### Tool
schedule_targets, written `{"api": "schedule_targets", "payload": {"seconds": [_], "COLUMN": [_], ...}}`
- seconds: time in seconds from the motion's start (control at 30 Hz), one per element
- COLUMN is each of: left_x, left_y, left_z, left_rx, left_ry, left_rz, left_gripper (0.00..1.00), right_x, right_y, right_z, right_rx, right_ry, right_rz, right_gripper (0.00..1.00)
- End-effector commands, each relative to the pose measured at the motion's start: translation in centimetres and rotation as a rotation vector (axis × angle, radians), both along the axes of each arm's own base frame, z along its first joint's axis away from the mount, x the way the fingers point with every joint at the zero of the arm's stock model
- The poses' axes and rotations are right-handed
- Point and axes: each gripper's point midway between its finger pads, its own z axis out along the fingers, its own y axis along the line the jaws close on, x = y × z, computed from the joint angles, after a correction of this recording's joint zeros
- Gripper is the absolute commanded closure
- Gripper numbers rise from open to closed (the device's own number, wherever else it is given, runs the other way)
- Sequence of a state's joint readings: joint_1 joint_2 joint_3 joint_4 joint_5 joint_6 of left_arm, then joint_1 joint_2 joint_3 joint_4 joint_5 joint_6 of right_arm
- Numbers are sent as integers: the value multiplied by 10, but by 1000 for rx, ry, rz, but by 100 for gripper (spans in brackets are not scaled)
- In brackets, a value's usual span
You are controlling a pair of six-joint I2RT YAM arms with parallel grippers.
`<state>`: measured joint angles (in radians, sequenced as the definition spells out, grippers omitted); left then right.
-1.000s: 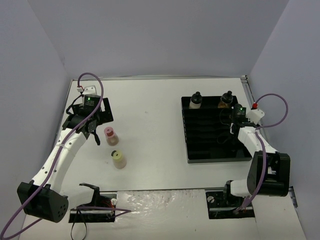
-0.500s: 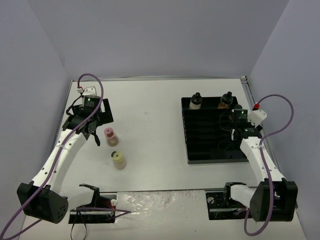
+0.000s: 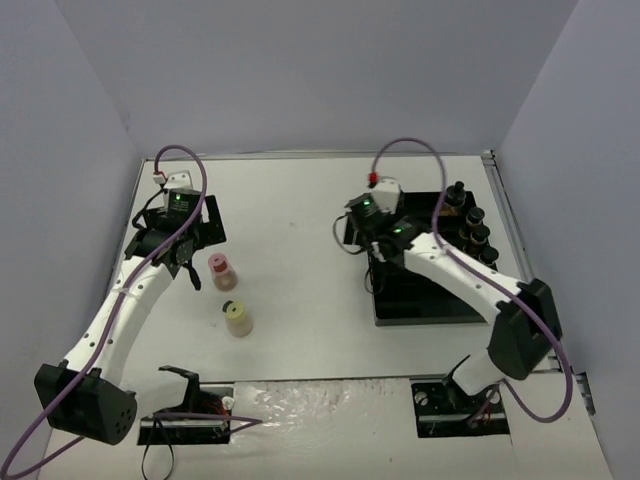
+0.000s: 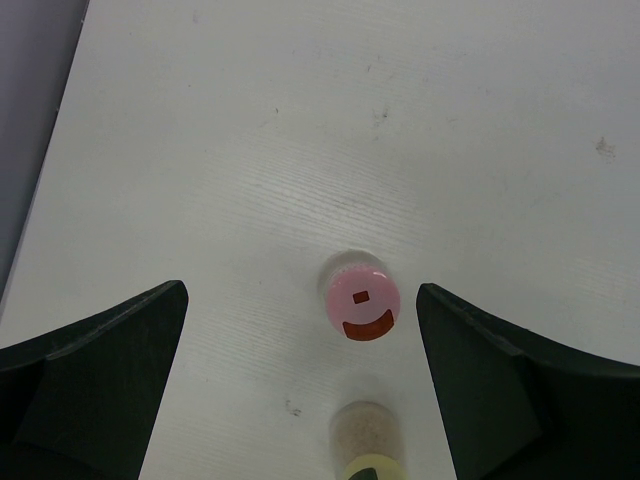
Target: Organize the condiment bottles
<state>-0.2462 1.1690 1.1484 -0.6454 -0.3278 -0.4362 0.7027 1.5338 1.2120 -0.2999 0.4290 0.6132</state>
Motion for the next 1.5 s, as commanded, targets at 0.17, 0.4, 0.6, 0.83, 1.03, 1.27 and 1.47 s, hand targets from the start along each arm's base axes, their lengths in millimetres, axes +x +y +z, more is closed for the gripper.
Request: {"api": "schedule_targets", "payload": {"seconds": [0.17, 0.4, 0.6, 0.83, 1.03, 1.27, 1.47], "left_x": [4, 1, -1, -7, -11, -17, -22], "left_y": [15, 23, 31, 50, 68, 84, 91], "left_z": [34, 33, 31, 34, 39, 42, 42], "left_rx": [7, 27, 33, 42, 11, -5, -18], "left_ry": [-117, -104, -103, -110, -132, -149, -164], "left_rz": [74, 116, 155, 258, 347, 422, 448], "left_gripper": [3, 3, 3, 3, 3, 3, 3], "right_x": [-31, -59, -91, -124, -139, -157, -157], "right_y": [173, 225, 259, 283, 296, 314, 319], "right_z": [10, 3, 8, 2, 2, -11, -29], "right_rx": [5, 7, 23, 23, 26, 24, -11], "right_ry": [-27, -19, -27, -18, -23, 3, 16], "right_rz": [409, 540, 639, 719, 758, 820, 834], "right_gripper": [32, 28, 25, 23, 23, 22, 23]}}
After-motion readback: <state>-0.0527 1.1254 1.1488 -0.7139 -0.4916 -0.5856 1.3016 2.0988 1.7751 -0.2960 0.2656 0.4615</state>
